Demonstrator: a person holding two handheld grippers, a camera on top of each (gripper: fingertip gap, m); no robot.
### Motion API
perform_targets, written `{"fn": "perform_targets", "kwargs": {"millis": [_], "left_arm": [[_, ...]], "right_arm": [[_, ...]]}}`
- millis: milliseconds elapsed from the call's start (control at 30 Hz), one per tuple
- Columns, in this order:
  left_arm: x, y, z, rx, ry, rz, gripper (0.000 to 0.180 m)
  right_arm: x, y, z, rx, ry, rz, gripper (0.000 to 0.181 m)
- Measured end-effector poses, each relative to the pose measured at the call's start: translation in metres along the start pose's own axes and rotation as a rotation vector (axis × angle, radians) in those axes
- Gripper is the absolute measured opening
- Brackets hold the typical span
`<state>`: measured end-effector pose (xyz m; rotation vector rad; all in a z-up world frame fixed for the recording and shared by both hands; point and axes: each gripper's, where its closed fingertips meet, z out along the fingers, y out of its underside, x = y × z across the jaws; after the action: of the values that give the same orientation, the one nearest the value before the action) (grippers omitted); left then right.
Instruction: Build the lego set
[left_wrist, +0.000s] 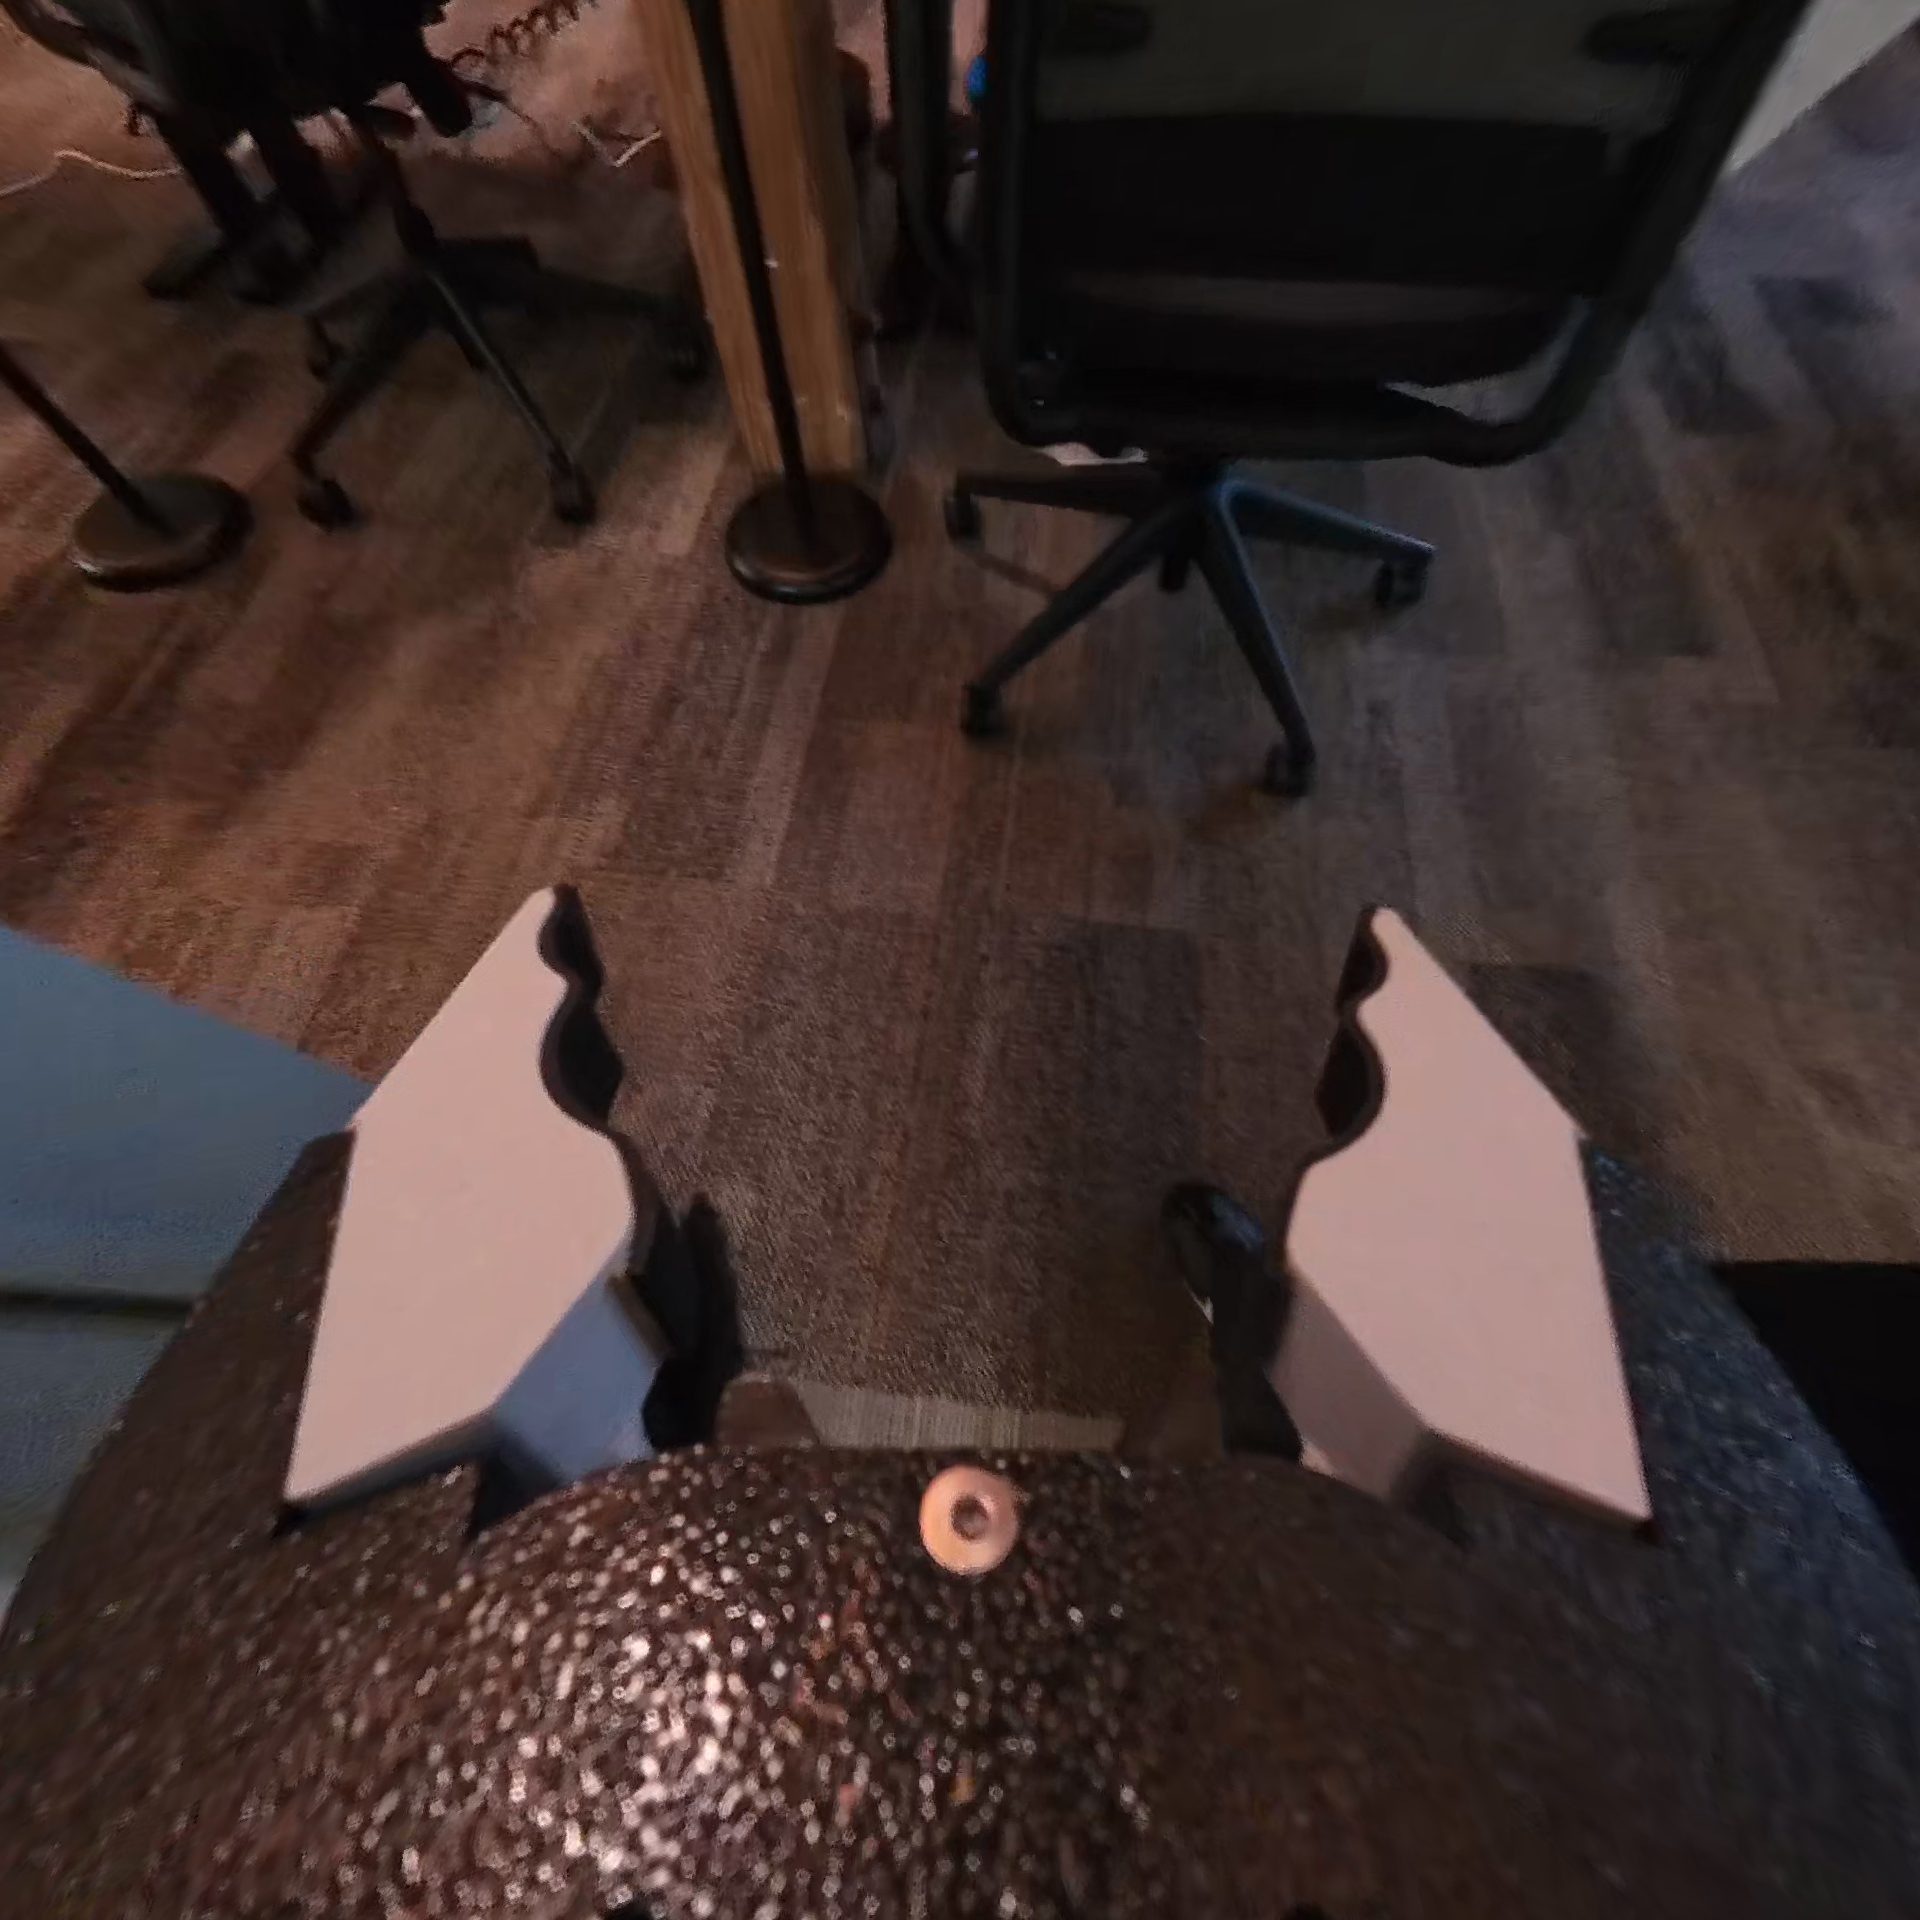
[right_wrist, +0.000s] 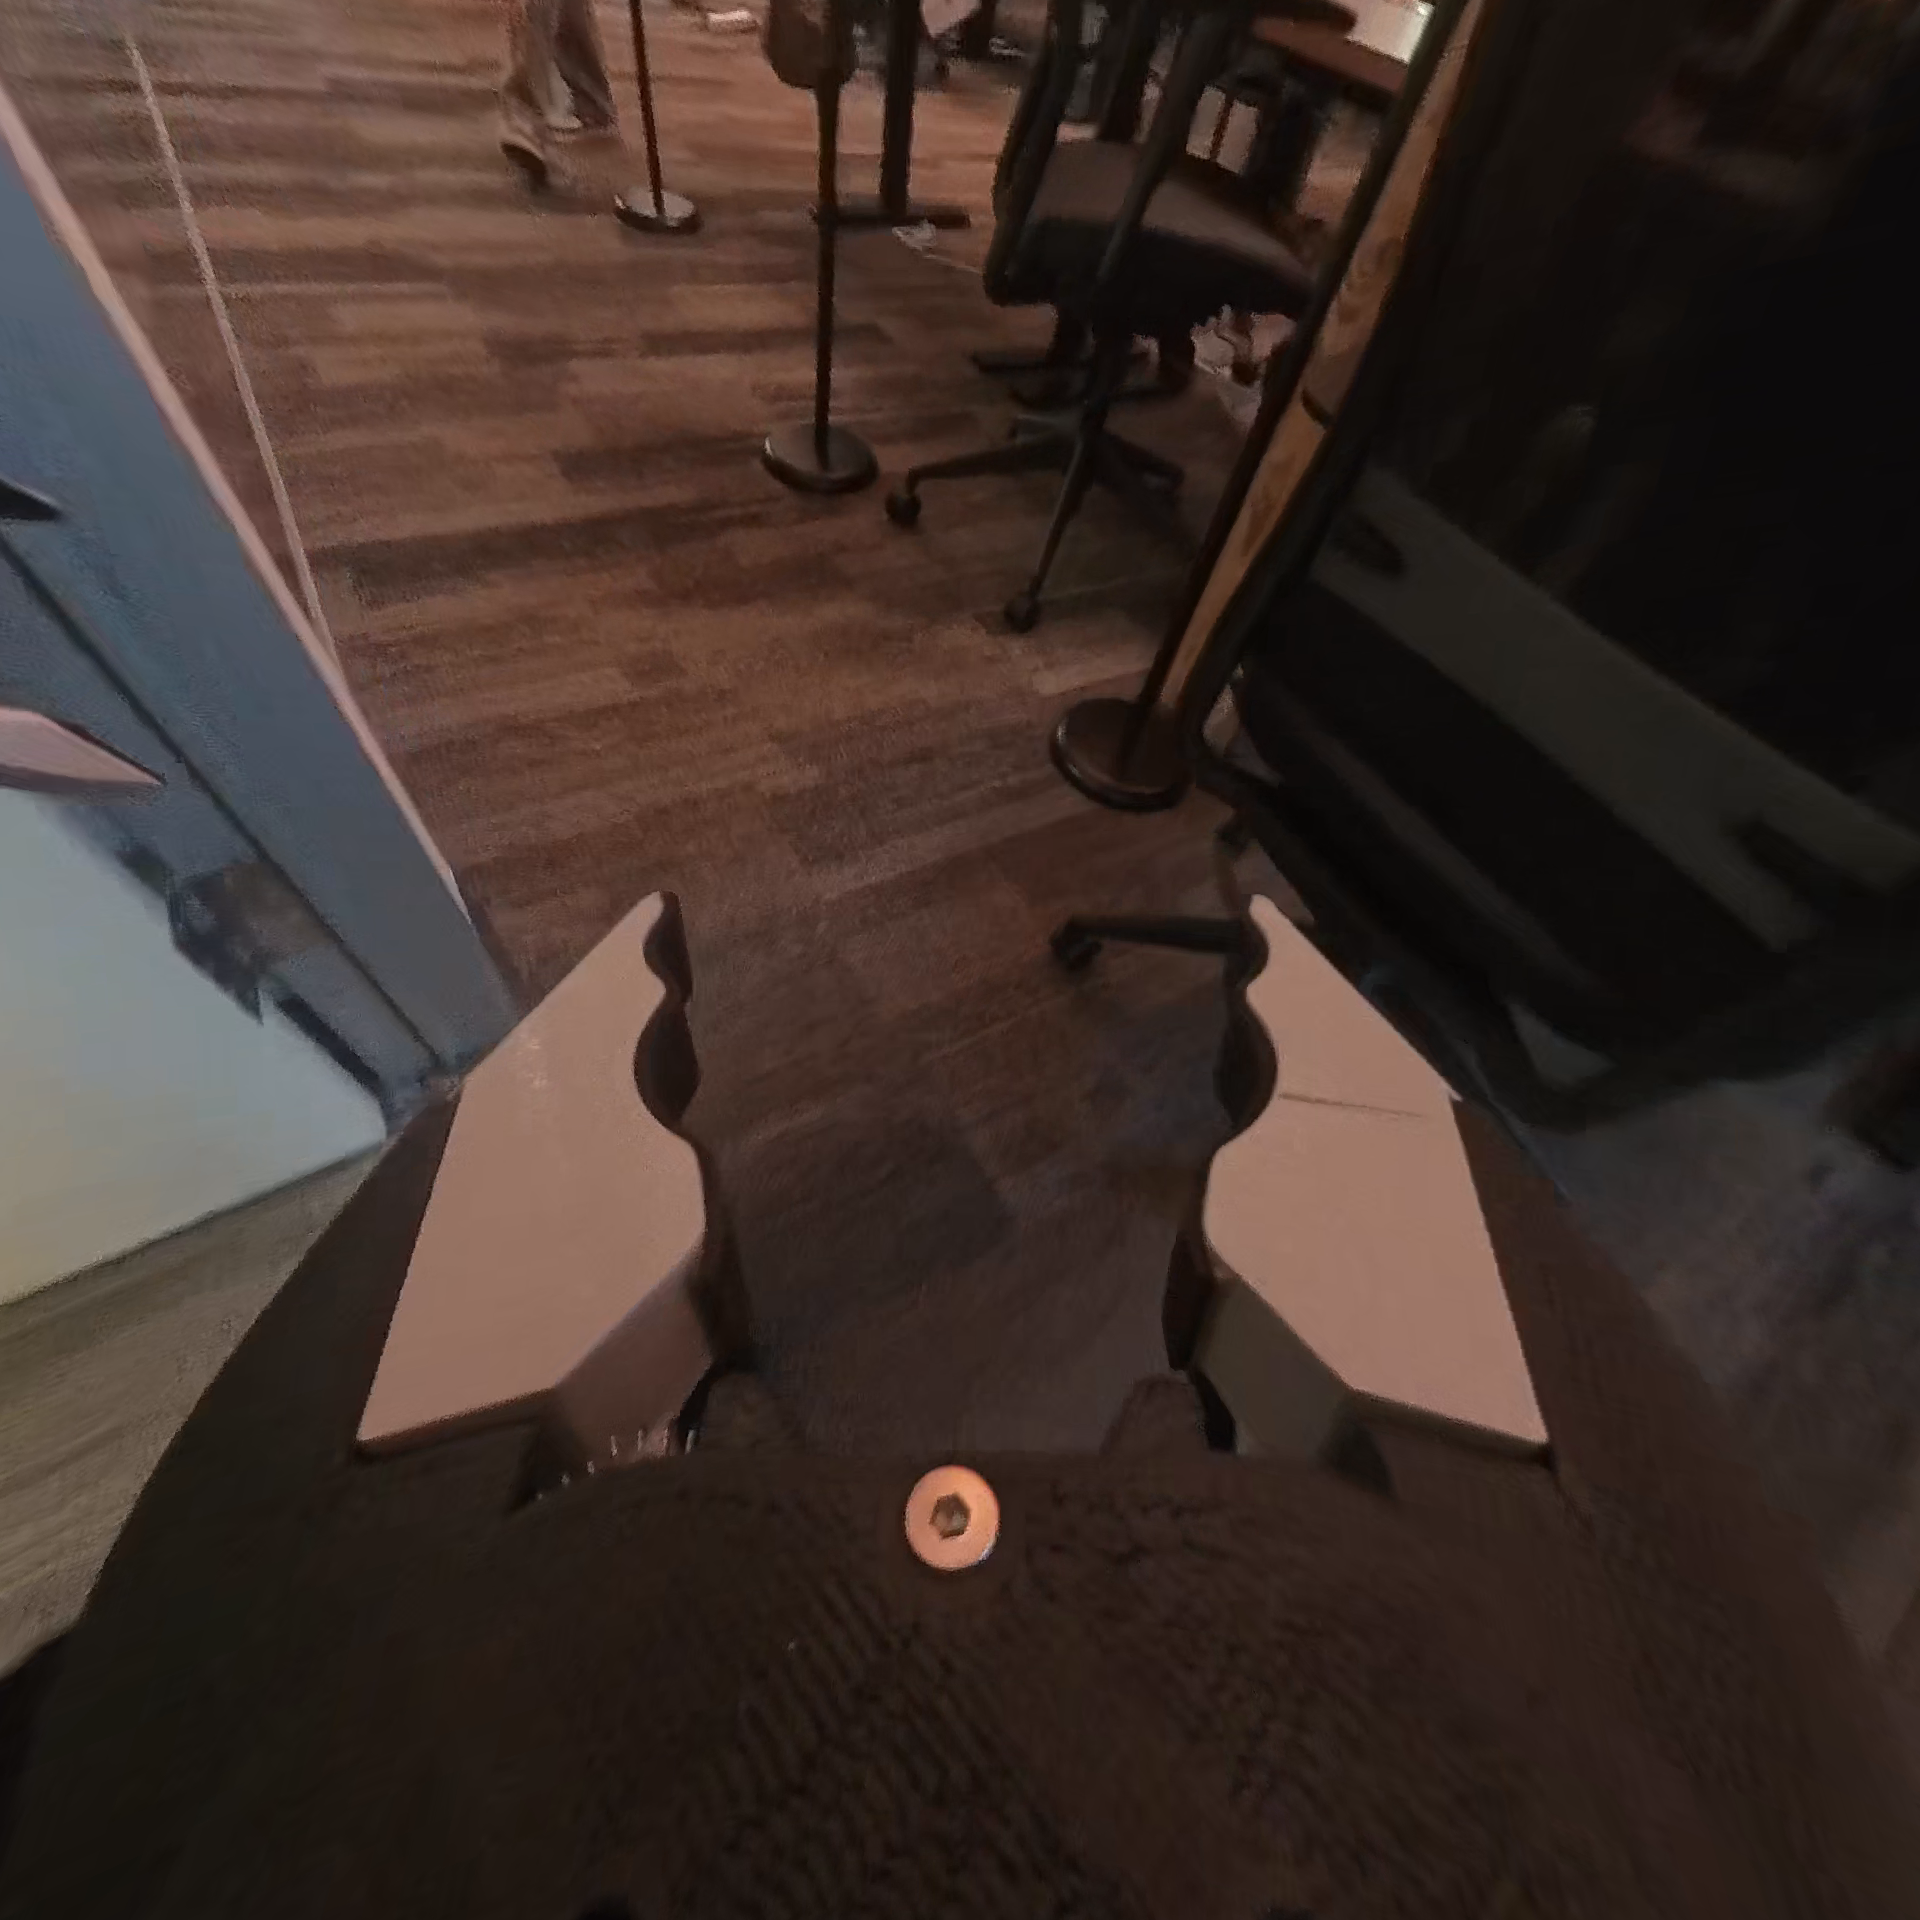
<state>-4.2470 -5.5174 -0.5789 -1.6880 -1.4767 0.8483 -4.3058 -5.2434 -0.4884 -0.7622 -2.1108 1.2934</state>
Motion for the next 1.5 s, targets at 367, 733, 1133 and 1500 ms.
{"fn": "perform_targets", "kwargs": {"millis": [367,733,1133,1500], "left_arm": [[-0.182,-0.203,0.157,0.258,-0.242,-0.166,0.120],[-0.454,-0.407,0.255,0.503,-0.502,-0.084,0.114],[-0.651,-0.553,0.317,0.550,-0.802,0.010,0.077],[-0.806,-0.761,0.369,0.704,-0.771,0.051,0.035]], "right_arm": [[0.044,-0.180,0.287,0.174,-0.261,-0.060,0.097],[0.005,-0.395,0.578,0.383,-0.444,-0.081,0.097],[0.000,-0.591,0.816,0.555,-0.491,-0.152,0.080],[-0.011,-0.824,0.976,0.713,-0.896,-0.018,0.030]]}}
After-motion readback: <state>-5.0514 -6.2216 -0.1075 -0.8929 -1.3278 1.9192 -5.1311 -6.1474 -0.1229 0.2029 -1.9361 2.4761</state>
